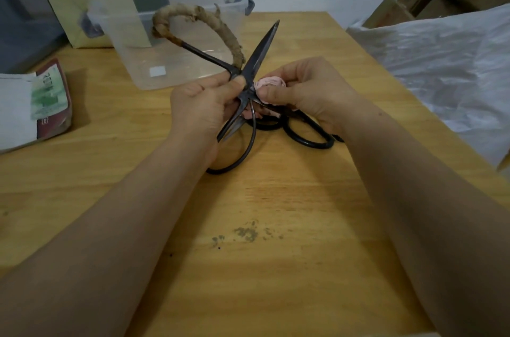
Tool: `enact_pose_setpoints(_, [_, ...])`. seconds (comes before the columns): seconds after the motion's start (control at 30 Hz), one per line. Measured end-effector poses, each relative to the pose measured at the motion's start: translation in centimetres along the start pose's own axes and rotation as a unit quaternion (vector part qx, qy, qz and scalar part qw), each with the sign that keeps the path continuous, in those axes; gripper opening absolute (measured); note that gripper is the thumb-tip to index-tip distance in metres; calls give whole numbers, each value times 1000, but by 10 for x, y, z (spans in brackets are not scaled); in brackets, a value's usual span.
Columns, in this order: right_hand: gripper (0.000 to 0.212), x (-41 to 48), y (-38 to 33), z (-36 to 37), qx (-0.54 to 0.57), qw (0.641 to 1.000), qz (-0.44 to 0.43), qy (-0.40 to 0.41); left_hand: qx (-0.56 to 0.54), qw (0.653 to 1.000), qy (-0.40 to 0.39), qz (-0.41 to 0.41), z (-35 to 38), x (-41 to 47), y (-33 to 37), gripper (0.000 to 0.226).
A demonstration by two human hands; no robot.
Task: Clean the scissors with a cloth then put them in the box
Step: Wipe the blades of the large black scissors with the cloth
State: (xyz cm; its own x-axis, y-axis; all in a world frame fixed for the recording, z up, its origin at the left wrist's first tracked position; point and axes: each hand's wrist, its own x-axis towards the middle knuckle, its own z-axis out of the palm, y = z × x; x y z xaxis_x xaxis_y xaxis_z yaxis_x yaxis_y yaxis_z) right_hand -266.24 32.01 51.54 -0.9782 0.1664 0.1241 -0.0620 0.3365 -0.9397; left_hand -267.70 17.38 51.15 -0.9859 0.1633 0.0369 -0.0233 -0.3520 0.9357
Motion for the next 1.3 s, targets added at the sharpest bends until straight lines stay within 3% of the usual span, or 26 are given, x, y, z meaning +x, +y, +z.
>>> enact_pose_setpoints(0.23, [8, 0, -4, 4, 141, 989, 32, 41, 40, 998, -31, 28, -2, 3, -6, 11])
enact_pose_setpoints(0.43, [9, -3, -5, -6, 135, 988, 68, -10, 35, 999, -18, 19, -2, 5, -8, 7])
enact_pose_setpoints(0.63, [13, 1, -3, 6, 102, 994, 13, 38, 26, 1000, -10, 9, -4, 5, -8, 6])
enact_pose_setpoints(0.9, [17, 3, 3, -4, 32, 999, 1, 32, -16, 999, 49, -1, -3, 6, -5, 7])
enact_pose_setpoints(1.17, [15, 6, 1, 10, 90, 995, -20, 43, 10, 999, 32, 5, -2, 6, -10, 21])
enact_pose_setpoints(1.3, [17, 7, 6, 0, 23, 998, -18, 48, -13, 998, 60, -5, -6, 10, -6, 28])
